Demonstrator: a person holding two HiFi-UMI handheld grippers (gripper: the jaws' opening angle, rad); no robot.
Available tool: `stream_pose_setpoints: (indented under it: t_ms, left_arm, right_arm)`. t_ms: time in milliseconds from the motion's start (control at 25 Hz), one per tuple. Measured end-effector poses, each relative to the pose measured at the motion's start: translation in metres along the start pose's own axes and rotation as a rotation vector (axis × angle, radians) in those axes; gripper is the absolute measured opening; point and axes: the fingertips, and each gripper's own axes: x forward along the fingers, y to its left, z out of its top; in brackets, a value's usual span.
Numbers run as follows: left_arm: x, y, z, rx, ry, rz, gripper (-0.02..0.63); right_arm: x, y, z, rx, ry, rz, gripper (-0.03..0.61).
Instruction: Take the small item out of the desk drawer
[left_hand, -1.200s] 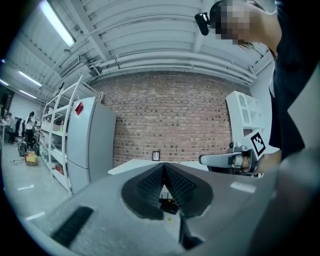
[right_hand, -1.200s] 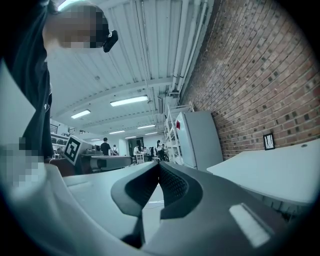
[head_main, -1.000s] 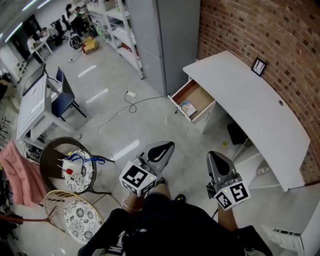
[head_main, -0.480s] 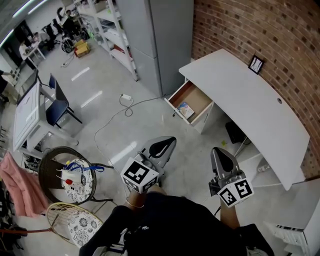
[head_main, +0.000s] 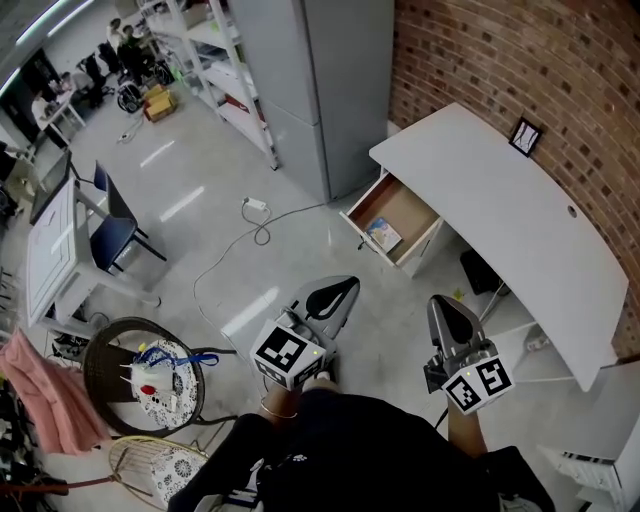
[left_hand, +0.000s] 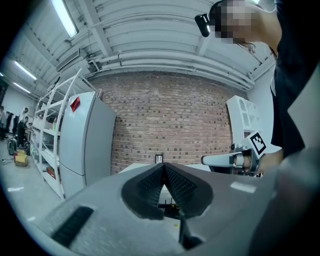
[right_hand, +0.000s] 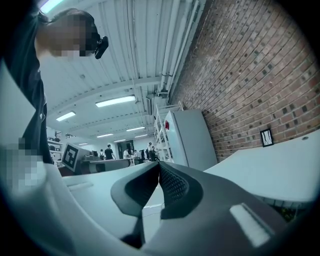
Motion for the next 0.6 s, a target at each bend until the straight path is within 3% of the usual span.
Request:
stream_pose_setpoints:
  t_ms: [600]
  left_arm:
    - [0.012,0.093,0.015,0.017,-0.012,-0.031,-0.005]
  right_arm:
    - [0.093,-0.005,0.000,-0.003,0.015,-0.033,0.011]
